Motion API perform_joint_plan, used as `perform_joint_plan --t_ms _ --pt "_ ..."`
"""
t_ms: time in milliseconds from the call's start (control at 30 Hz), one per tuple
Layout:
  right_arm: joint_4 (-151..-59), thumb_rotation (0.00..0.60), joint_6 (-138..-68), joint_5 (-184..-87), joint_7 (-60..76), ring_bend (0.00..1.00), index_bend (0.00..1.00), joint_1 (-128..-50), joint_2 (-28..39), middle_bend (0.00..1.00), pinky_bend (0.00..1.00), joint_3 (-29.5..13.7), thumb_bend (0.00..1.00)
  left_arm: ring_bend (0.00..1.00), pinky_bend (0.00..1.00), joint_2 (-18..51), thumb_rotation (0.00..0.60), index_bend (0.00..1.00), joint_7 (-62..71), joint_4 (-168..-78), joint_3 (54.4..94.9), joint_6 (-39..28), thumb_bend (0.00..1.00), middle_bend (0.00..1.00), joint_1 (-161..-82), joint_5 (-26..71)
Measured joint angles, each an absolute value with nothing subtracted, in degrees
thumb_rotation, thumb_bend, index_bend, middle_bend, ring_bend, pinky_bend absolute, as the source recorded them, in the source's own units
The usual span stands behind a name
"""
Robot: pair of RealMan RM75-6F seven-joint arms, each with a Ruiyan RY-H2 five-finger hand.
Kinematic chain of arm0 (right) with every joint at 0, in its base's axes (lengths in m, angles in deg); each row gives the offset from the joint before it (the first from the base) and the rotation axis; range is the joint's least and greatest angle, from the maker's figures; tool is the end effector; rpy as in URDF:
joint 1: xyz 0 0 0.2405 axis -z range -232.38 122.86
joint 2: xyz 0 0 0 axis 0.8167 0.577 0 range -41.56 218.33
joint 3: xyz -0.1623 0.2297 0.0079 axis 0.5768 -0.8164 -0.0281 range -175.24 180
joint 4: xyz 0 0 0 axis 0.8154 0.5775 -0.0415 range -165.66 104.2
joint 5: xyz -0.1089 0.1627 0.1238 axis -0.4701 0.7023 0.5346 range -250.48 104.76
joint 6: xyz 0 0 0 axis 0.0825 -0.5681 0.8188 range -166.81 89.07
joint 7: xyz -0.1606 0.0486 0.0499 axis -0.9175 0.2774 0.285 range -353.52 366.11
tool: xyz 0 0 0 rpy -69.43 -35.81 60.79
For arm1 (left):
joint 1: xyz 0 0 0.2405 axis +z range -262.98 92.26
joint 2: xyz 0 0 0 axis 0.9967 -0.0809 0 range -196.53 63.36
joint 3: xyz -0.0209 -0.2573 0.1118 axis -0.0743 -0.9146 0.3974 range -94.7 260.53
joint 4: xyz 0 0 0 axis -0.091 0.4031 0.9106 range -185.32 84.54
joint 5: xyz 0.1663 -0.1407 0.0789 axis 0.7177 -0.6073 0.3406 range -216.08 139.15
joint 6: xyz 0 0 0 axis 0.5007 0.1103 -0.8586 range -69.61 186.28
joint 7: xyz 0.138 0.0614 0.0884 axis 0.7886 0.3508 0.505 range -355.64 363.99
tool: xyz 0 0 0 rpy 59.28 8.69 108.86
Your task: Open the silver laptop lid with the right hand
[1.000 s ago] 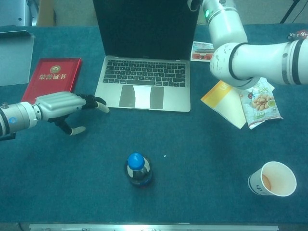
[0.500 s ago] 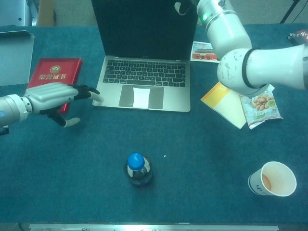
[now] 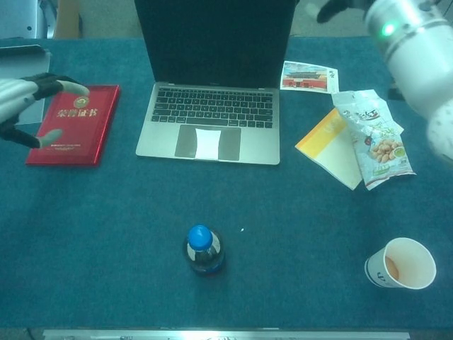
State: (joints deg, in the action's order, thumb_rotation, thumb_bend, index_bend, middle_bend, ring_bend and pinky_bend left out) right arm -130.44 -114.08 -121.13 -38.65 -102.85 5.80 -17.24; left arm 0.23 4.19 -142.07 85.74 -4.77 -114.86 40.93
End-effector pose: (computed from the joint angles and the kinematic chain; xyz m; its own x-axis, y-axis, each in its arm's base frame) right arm -0.0877 -0.4223 0.0550 0.5055 0.0835 0.8588 -0.8403 -0.1783 0.5120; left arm -0.2820 0.3180 0.0660 0.4498 0.3060 0.8391 0.8838 -0.2876 -0.3690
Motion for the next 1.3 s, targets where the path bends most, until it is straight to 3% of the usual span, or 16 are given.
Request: perform_joint_plan --t_ms 233,533,867,1300 --pt "-137.23 0.6 -119.02 -126.38 -31.47 0.0 0.0 -92.68 13.21 0.07 0.02 -10.64 0.28 0.03 0.0 -1.96 0.6 0.14 4.88 -143.54 85.06 -10.5 0.42 0.09 -109.7 38.77" --pt "-138.02 0.6 -124.04 -135.93 -22.35 0.0 0.0 -82.92 15.44 0.07 0.02 -3.23 0.28 0.03 0.0 -4.44 0.6 0.14 1.77 -144.03 85.12 -18.07 0.42 0.09 -103.05 39.25" --pt "-137.78 0.6 -126.33 -143.33 -20.39 0.0 0.0 -78.06 14.03 0.07 0.02 -0.13 0.28 0.03 0.0 -6.02 0.6 0.15 -2.1 -144.87 85.81 -27.22 0.42 0.1 -95.53 42.84" --pt "-136.17 0.6 -125.65 -145.85 -17.83 0.0 0.0 -74.63 12.33 0.07 0.02 -0.35 0.28 0.03 0.0 -6.26 0.6 0.15 -4.13 -144.69 85.77 -29.47 0.42 0.1 -91.03 44.25"
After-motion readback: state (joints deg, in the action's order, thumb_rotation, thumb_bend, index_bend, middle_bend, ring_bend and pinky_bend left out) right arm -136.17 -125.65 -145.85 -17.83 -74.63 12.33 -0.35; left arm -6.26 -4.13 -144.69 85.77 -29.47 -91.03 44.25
